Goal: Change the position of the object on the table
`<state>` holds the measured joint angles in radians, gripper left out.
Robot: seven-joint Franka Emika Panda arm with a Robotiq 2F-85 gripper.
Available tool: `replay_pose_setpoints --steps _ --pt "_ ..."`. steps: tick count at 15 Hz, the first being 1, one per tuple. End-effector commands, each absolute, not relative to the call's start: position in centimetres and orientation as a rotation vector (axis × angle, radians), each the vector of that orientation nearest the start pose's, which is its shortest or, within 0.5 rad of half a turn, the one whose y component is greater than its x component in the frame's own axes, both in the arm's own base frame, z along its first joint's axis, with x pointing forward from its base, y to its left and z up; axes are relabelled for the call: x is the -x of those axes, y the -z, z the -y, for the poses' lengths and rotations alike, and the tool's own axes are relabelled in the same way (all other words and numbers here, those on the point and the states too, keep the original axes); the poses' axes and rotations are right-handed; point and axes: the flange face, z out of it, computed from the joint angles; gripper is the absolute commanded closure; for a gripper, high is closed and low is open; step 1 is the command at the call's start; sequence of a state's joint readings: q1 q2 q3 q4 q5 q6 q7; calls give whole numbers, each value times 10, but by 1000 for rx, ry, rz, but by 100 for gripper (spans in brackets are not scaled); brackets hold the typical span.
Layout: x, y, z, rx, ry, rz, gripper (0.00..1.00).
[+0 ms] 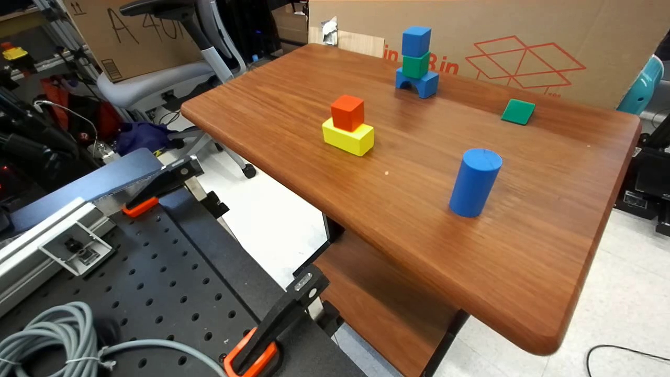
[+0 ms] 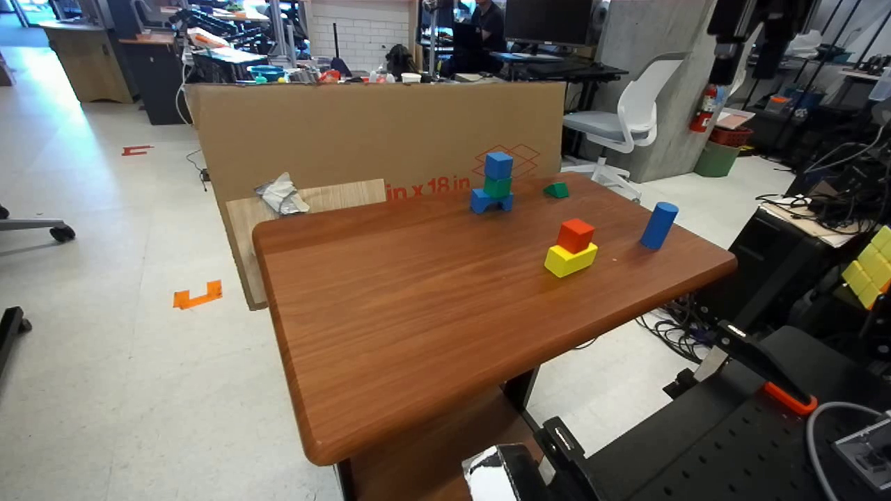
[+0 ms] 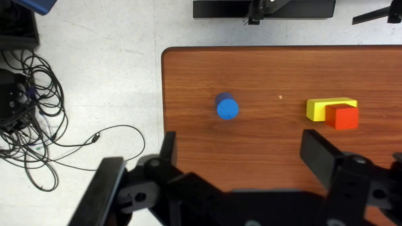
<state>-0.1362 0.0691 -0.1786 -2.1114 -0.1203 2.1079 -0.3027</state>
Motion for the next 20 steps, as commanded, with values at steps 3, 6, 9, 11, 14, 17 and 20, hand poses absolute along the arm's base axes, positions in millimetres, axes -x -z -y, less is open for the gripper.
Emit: replay_pose_setpoints --steps 3,6,9,11,14,17,20 --pt "-530 -339 183 3224 -212 89 0" --pt "-536 -316 180 3204 -215 97 0" --pt "-543 -292 176 3205 -229 108 0" --pt "-547 -277 173 3210 -246 120 0" --pt "-550 -257 171 3210 -280 136 0" --pt "-549 -240 170 3216 -320 153 0" --pt "-550 -226 172 3227 -345 160 0"
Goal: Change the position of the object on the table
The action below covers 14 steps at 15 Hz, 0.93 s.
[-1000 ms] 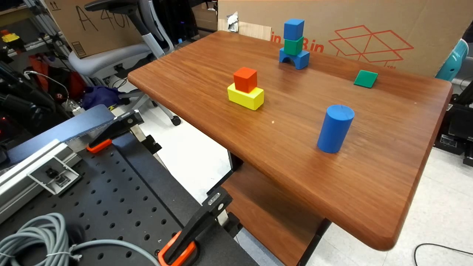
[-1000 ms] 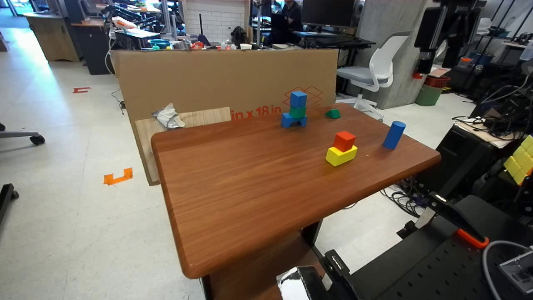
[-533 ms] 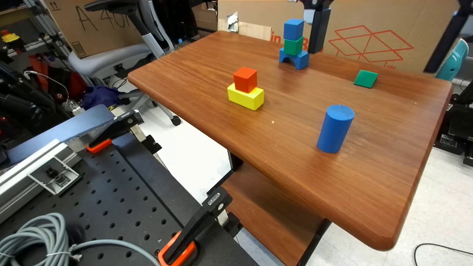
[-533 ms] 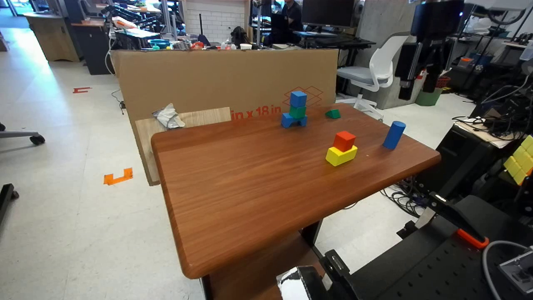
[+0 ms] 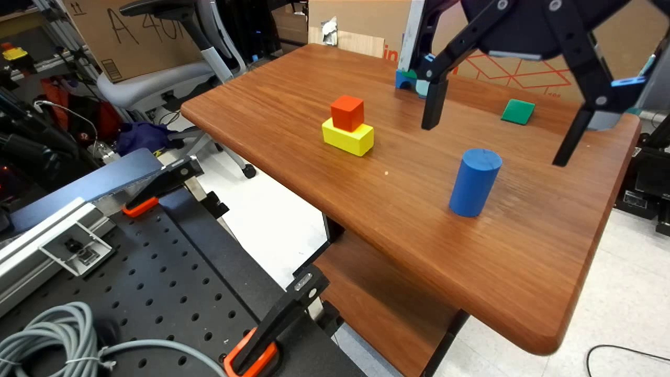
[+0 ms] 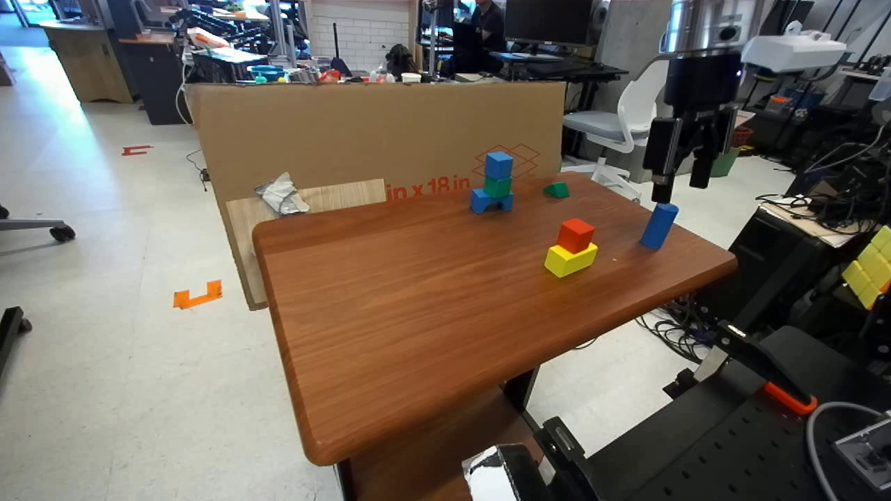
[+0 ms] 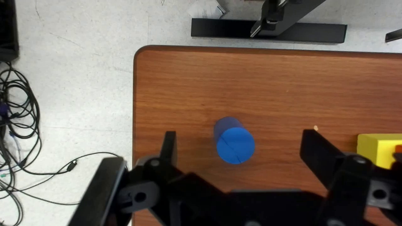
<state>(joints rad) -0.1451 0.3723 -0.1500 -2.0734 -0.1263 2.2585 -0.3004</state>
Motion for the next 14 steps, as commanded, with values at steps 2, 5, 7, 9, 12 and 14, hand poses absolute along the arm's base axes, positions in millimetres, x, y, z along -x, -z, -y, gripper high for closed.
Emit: replay_pose_setpoints --steps 2,5,7,9,12,14 --pt "-549 -216 173 3231 -363 154 0" --pt "-549 -204 174 3236 -393 145 0" --pt "-550 -199 175 3238 -406 146 25" --pt "-552 -196 177 3243 -411 143 35" --pt "-554 -196 179 3246 -404 146 58" --pt "-554 -196 179 3246 -405 147 73"
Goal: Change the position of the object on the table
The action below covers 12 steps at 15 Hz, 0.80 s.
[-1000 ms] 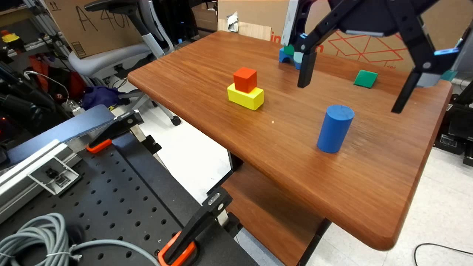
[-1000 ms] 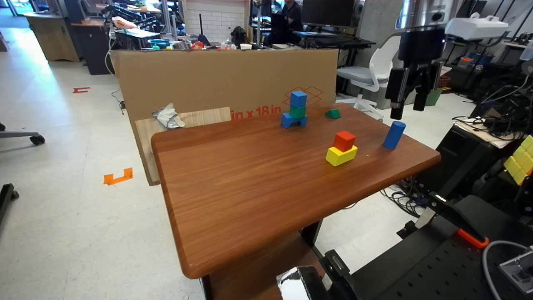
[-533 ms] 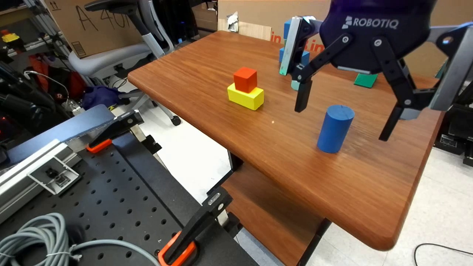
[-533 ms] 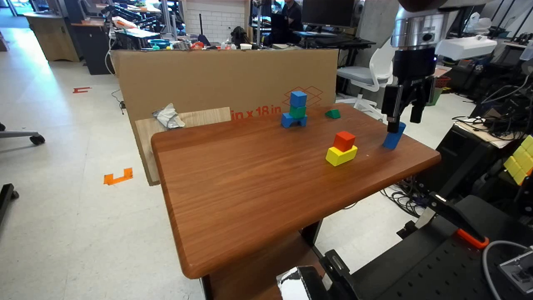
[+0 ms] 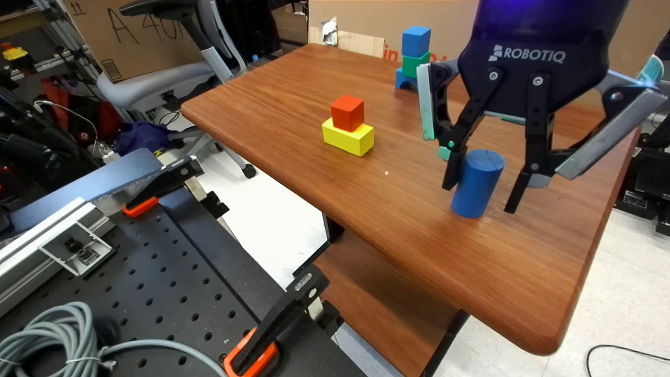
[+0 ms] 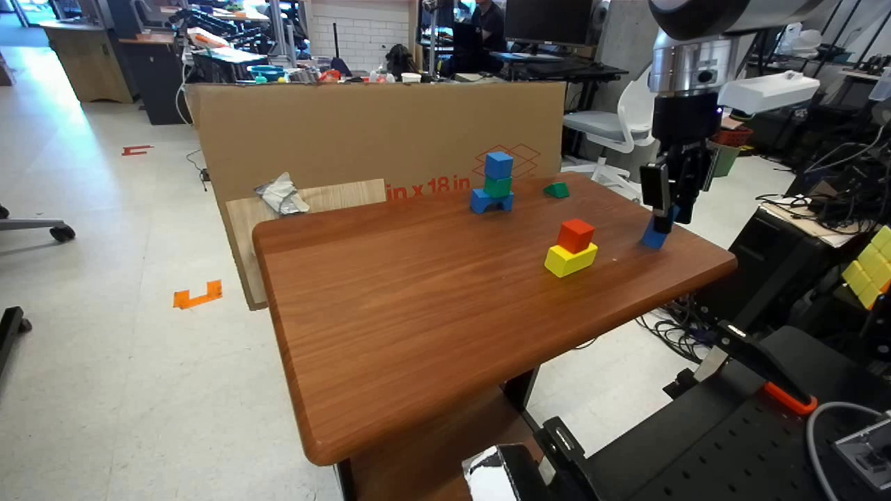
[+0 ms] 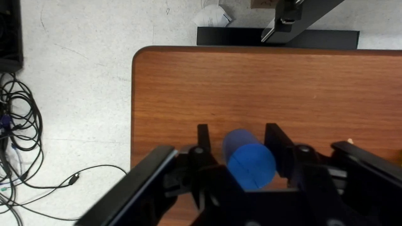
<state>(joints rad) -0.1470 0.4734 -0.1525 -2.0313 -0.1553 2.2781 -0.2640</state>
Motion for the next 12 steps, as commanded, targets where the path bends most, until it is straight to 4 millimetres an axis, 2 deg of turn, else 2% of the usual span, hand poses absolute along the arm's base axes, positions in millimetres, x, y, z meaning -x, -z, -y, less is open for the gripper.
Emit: replay_pose_setpoints --steps 1,2,3,7,12 --pt "-554 -197 178 3246 -399 150 80" --pt "-555 -198 178 3247 -398 150 88" --pt "-556 -200 176 3246 -392 147 91" --pt "-568 -222 157 3236 -325 168 91" --pt "-600 -259 117 3203 -226 207 91"
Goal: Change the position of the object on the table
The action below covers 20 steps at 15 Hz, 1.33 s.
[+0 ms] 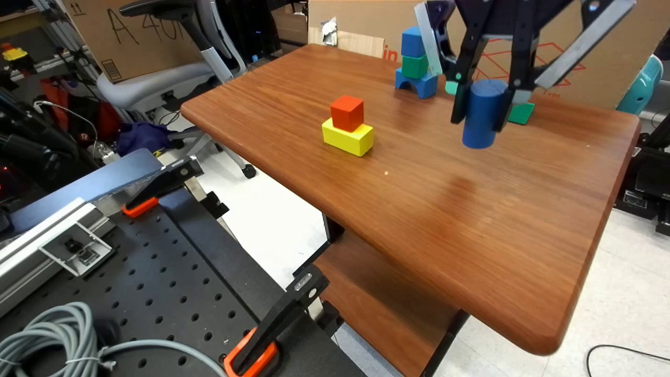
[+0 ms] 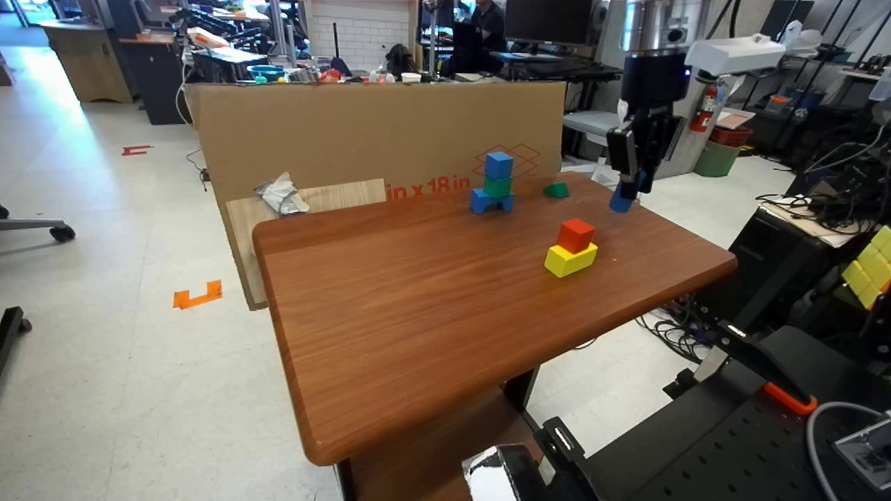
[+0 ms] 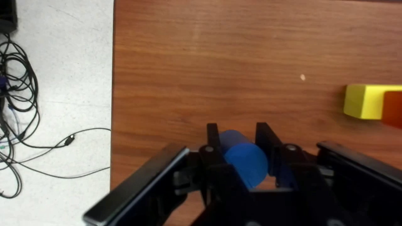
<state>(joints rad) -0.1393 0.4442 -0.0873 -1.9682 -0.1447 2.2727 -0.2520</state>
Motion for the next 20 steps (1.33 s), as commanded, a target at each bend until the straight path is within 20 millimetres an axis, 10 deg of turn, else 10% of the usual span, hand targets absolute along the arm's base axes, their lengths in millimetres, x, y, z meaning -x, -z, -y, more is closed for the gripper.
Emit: replay_pose_setpoints --steps 1,7,20 --pt "-604 -265 113 3194 -206 211 91" --pt "-626 -269 81 3119 -218 216 91" --pt "-640 -191 35 3160 -423 312 91"
